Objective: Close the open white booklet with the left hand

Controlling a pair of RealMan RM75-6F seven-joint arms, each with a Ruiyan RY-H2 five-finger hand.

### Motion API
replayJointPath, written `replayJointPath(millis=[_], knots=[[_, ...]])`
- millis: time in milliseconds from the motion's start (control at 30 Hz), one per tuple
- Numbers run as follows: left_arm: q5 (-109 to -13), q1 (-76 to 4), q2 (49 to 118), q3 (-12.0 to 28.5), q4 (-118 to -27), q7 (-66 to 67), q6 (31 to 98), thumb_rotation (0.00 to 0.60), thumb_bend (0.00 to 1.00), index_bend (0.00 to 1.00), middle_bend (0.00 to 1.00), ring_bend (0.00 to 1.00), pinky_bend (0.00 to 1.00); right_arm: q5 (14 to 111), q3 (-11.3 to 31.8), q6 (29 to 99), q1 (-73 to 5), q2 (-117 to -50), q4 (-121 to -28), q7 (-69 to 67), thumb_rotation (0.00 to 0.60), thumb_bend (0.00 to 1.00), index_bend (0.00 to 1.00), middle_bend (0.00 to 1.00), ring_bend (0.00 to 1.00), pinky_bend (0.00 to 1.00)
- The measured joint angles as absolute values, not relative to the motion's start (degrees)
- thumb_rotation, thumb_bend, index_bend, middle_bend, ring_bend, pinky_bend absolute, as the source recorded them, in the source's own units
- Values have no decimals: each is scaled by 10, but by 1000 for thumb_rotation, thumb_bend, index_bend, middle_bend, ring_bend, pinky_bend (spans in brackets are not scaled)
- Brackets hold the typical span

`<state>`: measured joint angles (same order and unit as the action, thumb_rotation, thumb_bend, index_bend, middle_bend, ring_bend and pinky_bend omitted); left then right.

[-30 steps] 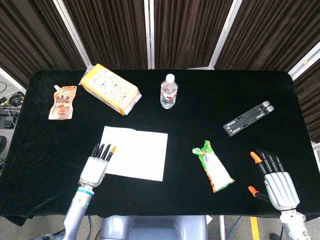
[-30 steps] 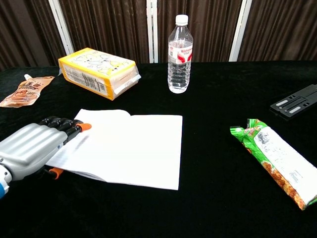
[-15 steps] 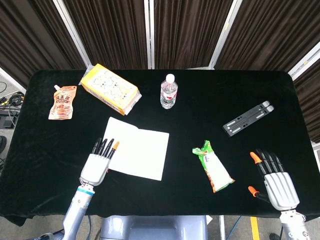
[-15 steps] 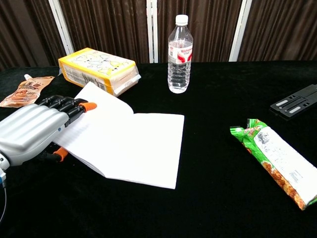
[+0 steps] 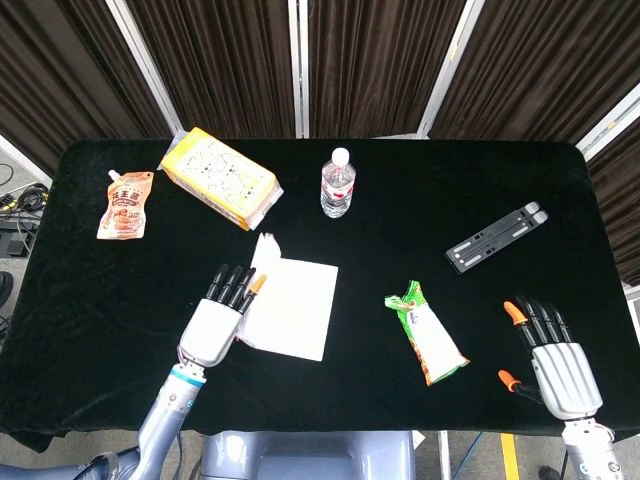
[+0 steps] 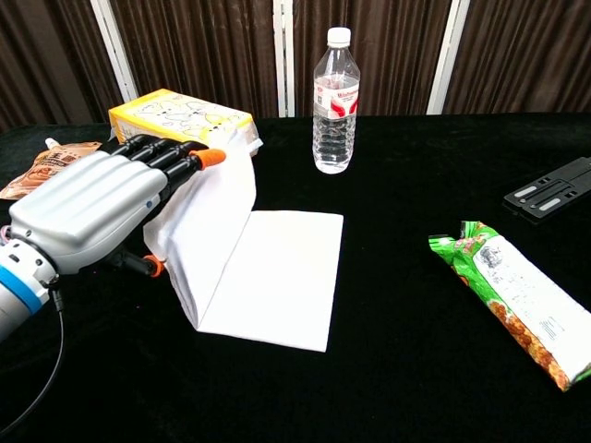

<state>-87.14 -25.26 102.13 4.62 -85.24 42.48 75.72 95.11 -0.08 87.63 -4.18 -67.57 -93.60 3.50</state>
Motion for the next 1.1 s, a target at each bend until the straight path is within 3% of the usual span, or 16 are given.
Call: replayJointPath(millis=[133, 700, 967, 1100], knots=[[-886, -257, 1032, 44, -837, 403, 762, 600, 293, 0, 0, 0, 0, 951, -1, 876, -42, -675, -936, 34, 600, 45, 0, 0, 0, 0], [-888, -273, 1054, 54, -823, 406, 755, 600, 294, 0, 0, 0, 0, 942, 0, 870, -42, -670, -941, 30, 600, 45, 0, 0, 0, 0], [-874, -243, 1014, 41, -846, 425, 778, 600, 280, 0, 0, 0, 0, 940, 0, 870, -41, -671, -939, 35, 600, 45, 0, 0, 0, 0], [-858, -212, 962, 29, -887, 434, 801, 600, 201, 0, 0, 0, 0, 932, 2, 866, -41, -671, -939, 36, 600, 45, 0, 0, 0, 0]])
